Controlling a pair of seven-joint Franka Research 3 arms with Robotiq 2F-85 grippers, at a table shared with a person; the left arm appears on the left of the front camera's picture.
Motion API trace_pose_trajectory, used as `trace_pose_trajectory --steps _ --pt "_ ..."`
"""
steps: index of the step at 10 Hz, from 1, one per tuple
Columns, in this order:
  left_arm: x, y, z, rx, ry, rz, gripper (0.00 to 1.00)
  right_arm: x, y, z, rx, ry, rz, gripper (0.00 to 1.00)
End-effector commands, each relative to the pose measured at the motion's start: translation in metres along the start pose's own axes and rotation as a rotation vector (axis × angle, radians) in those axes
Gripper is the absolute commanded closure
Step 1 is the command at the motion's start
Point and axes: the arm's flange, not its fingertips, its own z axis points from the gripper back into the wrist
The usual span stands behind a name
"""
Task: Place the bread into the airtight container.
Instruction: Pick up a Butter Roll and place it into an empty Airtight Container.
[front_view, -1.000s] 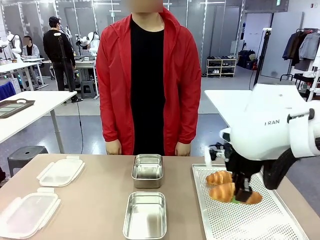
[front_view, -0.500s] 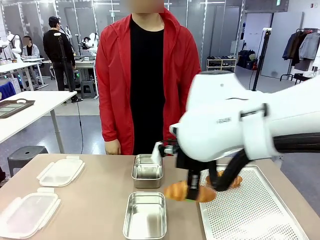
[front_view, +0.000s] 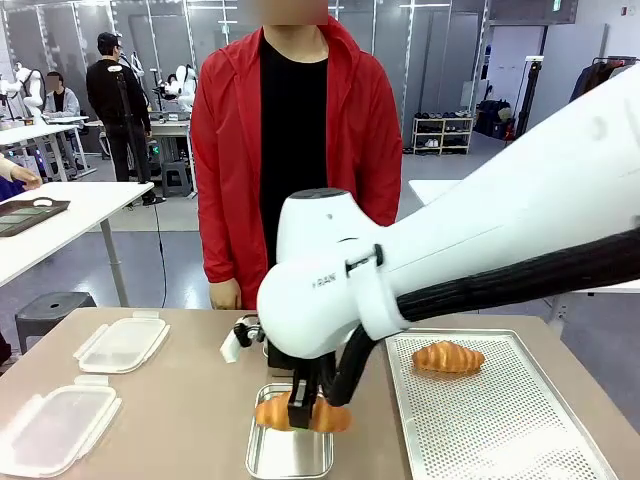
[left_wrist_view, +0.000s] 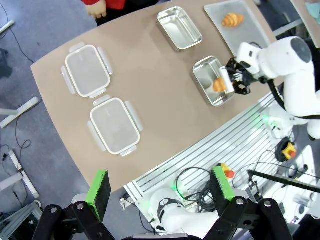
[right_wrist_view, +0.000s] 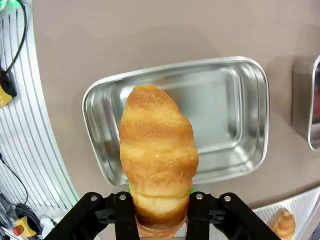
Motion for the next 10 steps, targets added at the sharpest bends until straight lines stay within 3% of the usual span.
trace_pose_trajectory --steps 1,2,6,7,10 --pt "-0.001 -0.001 0.001 0.0 0.002 -0.009 0.0 0.012 -0.005 0.005 -0.03 0.004 -0.029 0.7" --pt "-0.001 -0.001 0.001 0.0 0.002 -0.009 0.0 0.0 0.0 0.0 0.0 0.0 0.0 0.7" --pt "-0.001 -0.001 0.001 0.0 0.002 -0.009 0.0 0.008 -0.004 -0.002 0.001 0.001 -0.003 0.7" --pt "-0.001 -0.001 0.001 0.0 0.002 -0.009 0.0 0.006 0.0 -0.003 0.066 -0.093 -0.091 0.7" --pt "-0.001 -0.001 0.001 0.0 0.002 -0.009 0.0 0.009 0.015 -0.003 0.0 -0.135 -0.482 0.7"
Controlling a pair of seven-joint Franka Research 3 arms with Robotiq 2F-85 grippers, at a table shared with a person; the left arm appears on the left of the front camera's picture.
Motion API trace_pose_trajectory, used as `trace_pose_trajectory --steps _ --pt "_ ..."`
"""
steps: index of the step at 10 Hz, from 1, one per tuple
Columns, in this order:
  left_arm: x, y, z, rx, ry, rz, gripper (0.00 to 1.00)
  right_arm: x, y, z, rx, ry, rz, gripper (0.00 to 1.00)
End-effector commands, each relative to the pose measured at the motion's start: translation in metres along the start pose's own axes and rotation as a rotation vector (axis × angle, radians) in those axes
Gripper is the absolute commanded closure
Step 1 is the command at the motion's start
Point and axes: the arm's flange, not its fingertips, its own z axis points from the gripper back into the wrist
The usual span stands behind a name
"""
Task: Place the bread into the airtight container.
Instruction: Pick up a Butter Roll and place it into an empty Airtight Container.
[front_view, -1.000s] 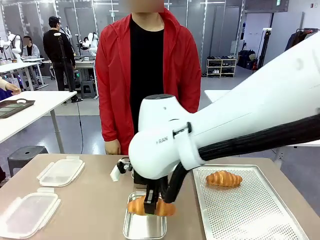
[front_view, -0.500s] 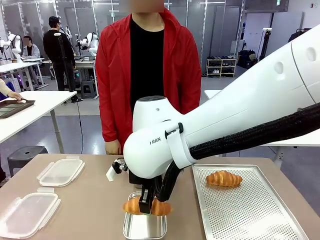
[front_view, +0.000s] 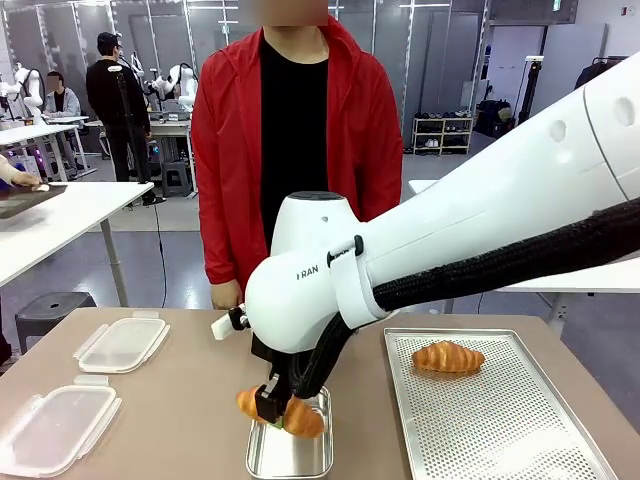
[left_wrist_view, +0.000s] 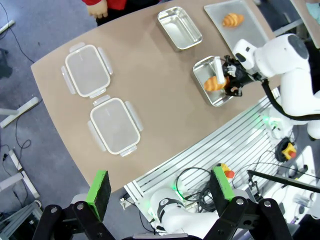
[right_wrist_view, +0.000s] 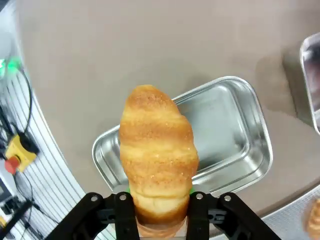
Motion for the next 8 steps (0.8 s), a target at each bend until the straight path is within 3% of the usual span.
trace_pose_trajectory --steps 1,4,6,8 --pt "-0.001 -0.001 0.001 0.0 0.002 -0.009 0.0 -0.009 0.018 -0.003 -0.034 -0.045 -0.248 0.7" --pt "-0.001 -0.001 0.001 0.0 0.002 -0.009 0.0 -0.008 0.017 -0.011 -0.046 0.009 -0.53 0.7" --pt "-0.001 -0.001 0.001 0.0 0.002 -0.009 0.0 -0.01 0.006 -0.018 -0.007 -0.012 -0.591 0.7" --pt "-0.001 -0.001 0.001 0.0 0.002 -0.009 0.0 -0.017 -0.006 -0.02 -0.004 -0.017 -0.644 0.4"
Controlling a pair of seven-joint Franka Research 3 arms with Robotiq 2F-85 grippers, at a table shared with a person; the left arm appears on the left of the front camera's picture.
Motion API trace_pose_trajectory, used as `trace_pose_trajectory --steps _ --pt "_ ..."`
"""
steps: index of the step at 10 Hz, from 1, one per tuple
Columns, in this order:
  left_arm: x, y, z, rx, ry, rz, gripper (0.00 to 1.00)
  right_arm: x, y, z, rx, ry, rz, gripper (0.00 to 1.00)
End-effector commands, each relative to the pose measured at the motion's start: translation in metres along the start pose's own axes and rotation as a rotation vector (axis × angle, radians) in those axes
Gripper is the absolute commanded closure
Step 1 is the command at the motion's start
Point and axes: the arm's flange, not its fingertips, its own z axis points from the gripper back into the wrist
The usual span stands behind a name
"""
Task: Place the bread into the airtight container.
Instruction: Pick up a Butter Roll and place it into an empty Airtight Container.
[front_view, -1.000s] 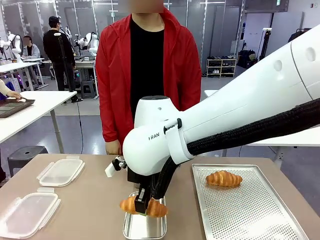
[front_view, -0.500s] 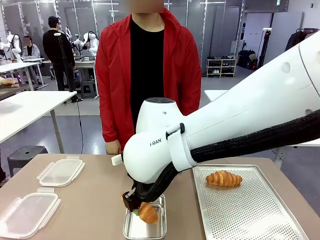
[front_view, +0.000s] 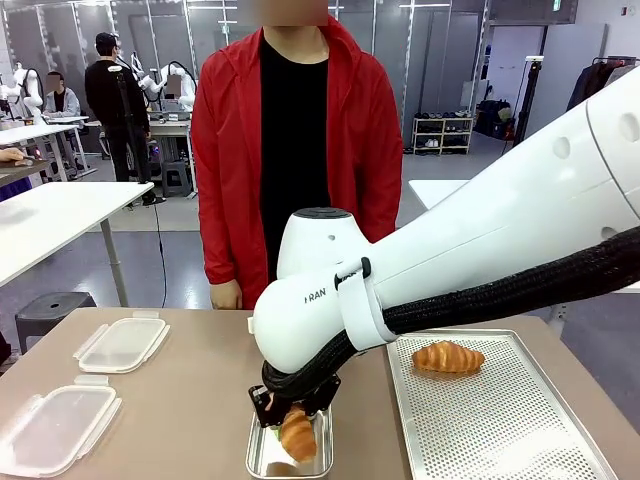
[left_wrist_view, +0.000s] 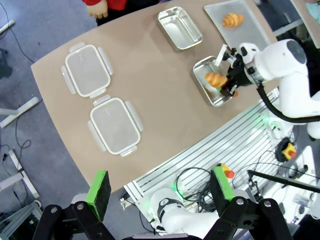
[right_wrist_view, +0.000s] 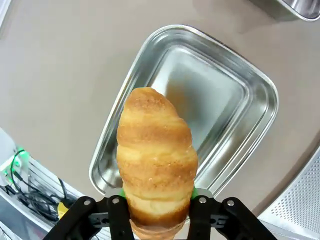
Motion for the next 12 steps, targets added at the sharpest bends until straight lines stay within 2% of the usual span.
trace_pose_trajectory --steps 1,2,3,7,8,9,12 --pt "-0.001 -0.001 0.001 0.0 0.002 -0.01 0.0 0.001 -0.008 -0.003 0.016 -0.044 -0.067 0.22" --pt "-0.001 -0.001 0.001 0.0 0.002 -0.01 0.0 0.004 -0.011 -0.003 0.019 -0.054 -0.072 0.08" --pt "-0.001 -0.001 0.001 0.0 0.002 -0.01 0.0 0.005 -0.011 -0.005 0.015 -0.067 -0.071 0.0" --pt "-0.001 -0.001 0.001 0.0 0.002 -0.01 0.0 -0.001 -0.021 -0.006 0.002 -0.073 -0.072 0.0" --pt "-0.001 -0.001 0.001 0.0 0.002 -0.01 0.0 0.003 -0.04 -0.021 -0.054 -0.016 -0.1 0.0" --pt "-0.001 -0.001 0.001 0.0 0.002 -0.01 0.0 0.005 -0.017 -0.003 0.011 -0.052 -0.039 0.0" --pt "-0.001 -0.001 0.001 0.0 0.002 -0.01 0.0 0.005 -0.017 -0.003 0.011 -0.052 -0.039 0.0"
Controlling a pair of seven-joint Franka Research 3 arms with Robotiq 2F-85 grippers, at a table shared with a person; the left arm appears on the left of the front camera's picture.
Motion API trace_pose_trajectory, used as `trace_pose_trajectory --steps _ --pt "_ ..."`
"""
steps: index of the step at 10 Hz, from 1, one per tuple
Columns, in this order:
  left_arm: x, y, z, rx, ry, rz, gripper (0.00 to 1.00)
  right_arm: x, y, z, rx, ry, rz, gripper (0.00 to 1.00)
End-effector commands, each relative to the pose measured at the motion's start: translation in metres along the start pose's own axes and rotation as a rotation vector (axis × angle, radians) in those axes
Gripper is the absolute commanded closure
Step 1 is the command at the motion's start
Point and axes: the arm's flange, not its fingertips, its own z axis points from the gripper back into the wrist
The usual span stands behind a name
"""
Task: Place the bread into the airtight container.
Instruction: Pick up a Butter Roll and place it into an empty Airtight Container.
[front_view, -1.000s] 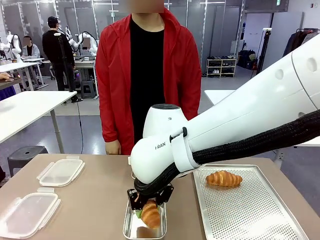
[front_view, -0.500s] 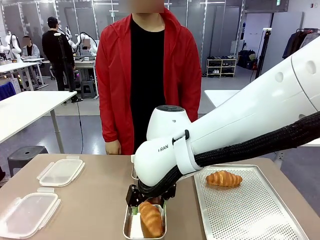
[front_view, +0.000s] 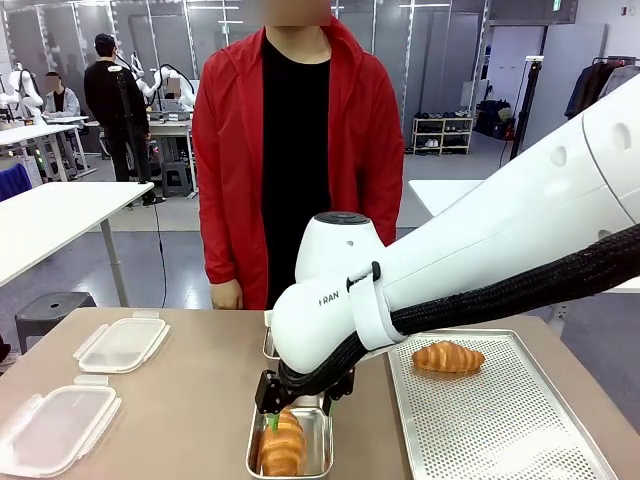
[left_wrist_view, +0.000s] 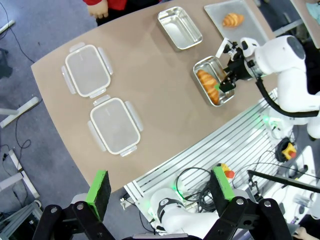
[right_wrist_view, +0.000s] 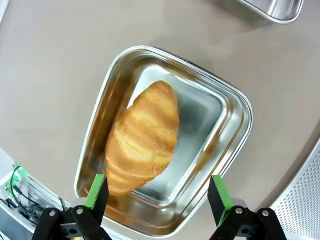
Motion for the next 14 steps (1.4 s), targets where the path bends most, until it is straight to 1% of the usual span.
trace_pose_trajectory --steps 1,9,10,11,12,13,14 --pt "-0.001 -0.001 0.001 0.0 0.002 -0.01 0.0 -0.001 0.002 0.0 0.008 0.0 -0.005 0.0" --pt "-0.001 -0.001 0.001 0.0 0.002 -0.01 0.0 0.0 0.001 0.0 0.001 -0.001 0.001 0.0" --pt "-0.001 -0.001 0.001 0.0 0.002 -0.01 0.0 -0.008 0.004 0.038 0.026 -0.046 0.079 0.0" --pt "-0.001 -0.001 0.001 0.0 0.002 -0.01 0.0 -0.014 0.0 0.075 0.063 -0.09 0.1 0.0" --pt "-0.001 -0.001 0.001 0.0 0.002 -0.01 0.0 -0.02 -0.008 0.104 0.042 -0.139 0.119 0.0" --pt "-0.001 -0.001 0.001 0.0 0.002 -0.01 0.0 -0.026 -0.015 0.135 -0.017 -0.16 0.153 0.0" --pt "-0.001 -0.001 0.001 0.0 0.002 -0.01 0.0 -0.03 -0.027 0.16 -0.042 -0.151 0.177 0.0"
